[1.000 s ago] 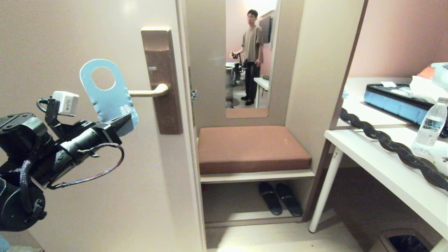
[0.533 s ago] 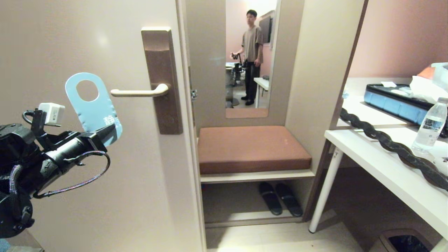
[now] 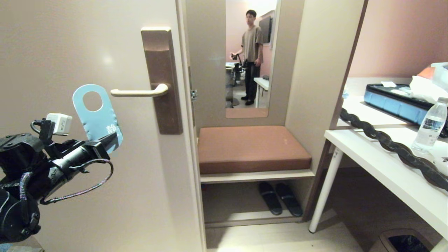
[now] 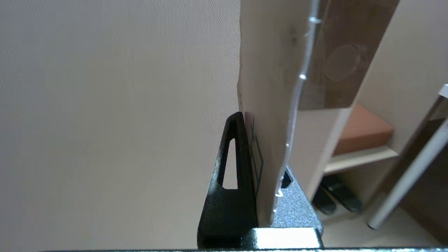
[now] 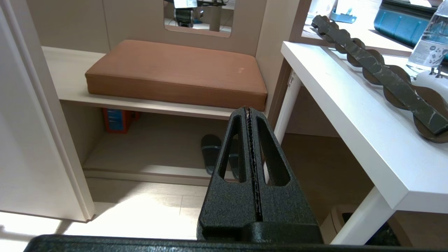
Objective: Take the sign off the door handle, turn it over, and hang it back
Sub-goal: Hang the sign back with the other side facing out
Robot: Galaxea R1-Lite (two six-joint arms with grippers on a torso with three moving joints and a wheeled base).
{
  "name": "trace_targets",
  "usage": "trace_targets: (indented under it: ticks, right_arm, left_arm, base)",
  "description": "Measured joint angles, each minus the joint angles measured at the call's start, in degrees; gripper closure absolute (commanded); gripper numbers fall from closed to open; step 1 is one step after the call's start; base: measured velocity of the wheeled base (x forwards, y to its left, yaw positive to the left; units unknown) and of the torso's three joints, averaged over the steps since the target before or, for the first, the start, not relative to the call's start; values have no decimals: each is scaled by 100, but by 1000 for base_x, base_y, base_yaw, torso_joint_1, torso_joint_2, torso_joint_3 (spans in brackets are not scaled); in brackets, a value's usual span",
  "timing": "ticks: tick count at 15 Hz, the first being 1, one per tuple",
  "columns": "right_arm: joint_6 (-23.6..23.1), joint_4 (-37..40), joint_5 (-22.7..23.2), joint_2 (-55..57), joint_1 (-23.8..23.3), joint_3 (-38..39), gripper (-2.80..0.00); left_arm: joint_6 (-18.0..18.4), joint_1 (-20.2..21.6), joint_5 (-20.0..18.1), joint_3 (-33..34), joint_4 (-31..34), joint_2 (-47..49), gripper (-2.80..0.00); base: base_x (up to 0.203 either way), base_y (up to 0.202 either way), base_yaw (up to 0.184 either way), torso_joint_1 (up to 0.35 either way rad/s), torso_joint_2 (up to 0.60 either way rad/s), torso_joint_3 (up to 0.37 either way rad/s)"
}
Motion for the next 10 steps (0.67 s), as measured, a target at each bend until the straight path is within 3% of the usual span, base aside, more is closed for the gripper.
trace_targets:
  ticks: [3, 10]
  right_arm:
    - [2, 0, -1, 0, 0, 0, 0]
    - [0, 0, -2, 0, 0, 0, 0]
  left_arm:
    - [47, 0, 7, -68, -460, 305, 0]
    - [46, -5, 43, -683, -463, 758, 0]
  base:
    - [0, 0, 0, 0, 0, 0]
    - [0, 0, 0, 0, 0, 0]
